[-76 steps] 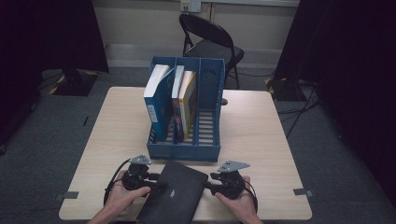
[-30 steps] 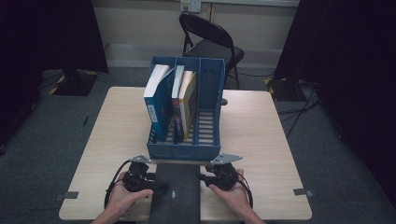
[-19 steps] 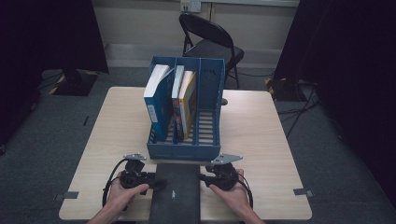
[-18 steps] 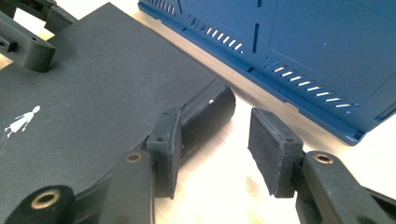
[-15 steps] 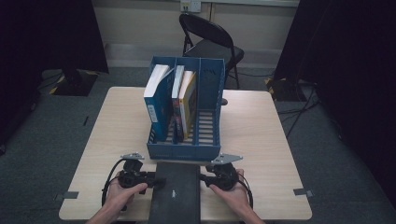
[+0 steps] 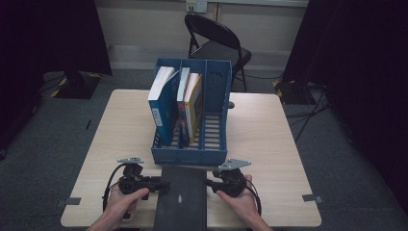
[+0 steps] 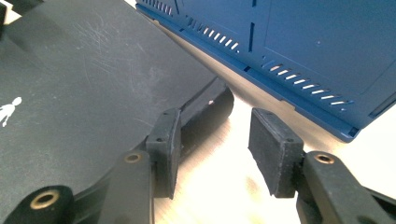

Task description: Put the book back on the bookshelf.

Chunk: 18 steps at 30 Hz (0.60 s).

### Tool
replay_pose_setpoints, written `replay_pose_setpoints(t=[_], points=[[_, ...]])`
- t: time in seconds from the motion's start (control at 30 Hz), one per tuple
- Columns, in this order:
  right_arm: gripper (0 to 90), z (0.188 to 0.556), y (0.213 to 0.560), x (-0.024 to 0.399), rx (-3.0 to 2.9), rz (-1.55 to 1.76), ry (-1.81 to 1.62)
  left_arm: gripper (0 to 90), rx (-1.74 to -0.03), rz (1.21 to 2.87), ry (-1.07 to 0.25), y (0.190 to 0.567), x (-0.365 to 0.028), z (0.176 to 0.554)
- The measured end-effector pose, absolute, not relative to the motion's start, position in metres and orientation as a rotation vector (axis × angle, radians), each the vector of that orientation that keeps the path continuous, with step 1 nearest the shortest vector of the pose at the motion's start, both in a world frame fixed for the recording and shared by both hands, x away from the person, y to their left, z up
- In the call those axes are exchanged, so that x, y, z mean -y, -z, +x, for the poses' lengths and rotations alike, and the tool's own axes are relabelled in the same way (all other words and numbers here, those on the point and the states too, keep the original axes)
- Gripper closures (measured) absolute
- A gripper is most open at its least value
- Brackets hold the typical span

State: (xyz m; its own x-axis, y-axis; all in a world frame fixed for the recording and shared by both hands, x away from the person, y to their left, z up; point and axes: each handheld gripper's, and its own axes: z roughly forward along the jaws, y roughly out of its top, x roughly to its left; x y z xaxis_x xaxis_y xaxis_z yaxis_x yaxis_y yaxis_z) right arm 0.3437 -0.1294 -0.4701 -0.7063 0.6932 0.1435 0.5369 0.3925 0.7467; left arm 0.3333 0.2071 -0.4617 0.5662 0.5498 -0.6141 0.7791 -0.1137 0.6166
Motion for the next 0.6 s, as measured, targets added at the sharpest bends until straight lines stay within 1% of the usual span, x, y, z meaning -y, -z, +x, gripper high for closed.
replay_pose_setpoints(t=[0.07,0.13,0.3,0.33,0.4,0.43,0.5,0.53,0.6], points=[[53.9,0.344,0.470,0.130,-2.455,1.101,-1.208,47.8,-1.084,1.783,0.295,0.461,-0.209,0.332],[54.0,0.344,0.470,0.129,-2.456,1.099,-1.209,46.7,-1.082,1.796,0.279,0.461,-0.207,0.332],[55.4,0.343,0.469,0.129,-2.453,1.094,-1.197,46.6,-1.080,1.756,0.290,0.458,-0.207,0.332],[55.4,0.342,0.469,0.129,-2.453,1.094,-1.195,47.5,-1.069,1.728,0.300,0.456,-0.207,0.332],[54.7,0.343,0.470,0.129,-2.460,1.098,-1.206,55.0,-0.994,1.701,0.330,0.450,-0.202,0.334],[54.8,0.342,0.470,0.128,-2.464,1.096,-1.214,54.9,-0.984,1.733,0.315,0.447,-0.196,0.333],[54.9,0.341,0.469,0.127,-2.455,1.082,-1.193,46.4,-0.999,1.788,0.251,0.446,-0.185,0.330],[54.7,0.340,0.469,0.127,-2.457,1.084,-1.197,45.0,-1.002,1.800,0.249,0.447,-0.184,0.330],[54.6,0.340,0.469,0.128,-2.462,1.080,-1.205,47.8,-1.029,1.801,0.260,0.450,-0.186,0.331]])
